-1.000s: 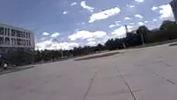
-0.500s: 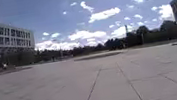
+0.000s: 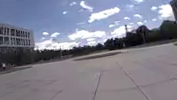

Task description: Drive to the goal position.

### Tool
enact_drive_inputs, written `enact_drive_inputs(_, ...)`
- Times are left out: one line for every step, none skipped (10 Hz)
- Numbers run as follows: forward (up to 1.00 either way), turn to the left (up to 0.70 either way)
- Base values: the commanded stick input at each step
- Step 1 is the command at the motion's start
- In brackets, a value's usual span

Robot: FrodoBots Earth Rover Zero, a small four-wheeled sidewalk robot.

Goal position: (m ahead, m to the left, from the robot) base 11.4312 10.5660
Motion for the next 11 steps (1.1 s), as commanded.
enact_drive_inputs(0.7, 0.0)
enact_drive_inputs(0.7, 0.0)
enact_drive_inputs(0.7, 0.0)
enact_drive_inputs(0.7, 0.0)
enact_drive_inputs(0.7, 0.0)
enact_drive_inputs(0.7, 0.0)
enact_drive_inputs(0.7, 0.0)
enact_drive_inputs(0.7, 0.0)
enact_drive_inputs(0.7, 0.0)
enact_drive_inputs(0.7, 0.0)
enact_drive_inputs(0.7, 0.0)
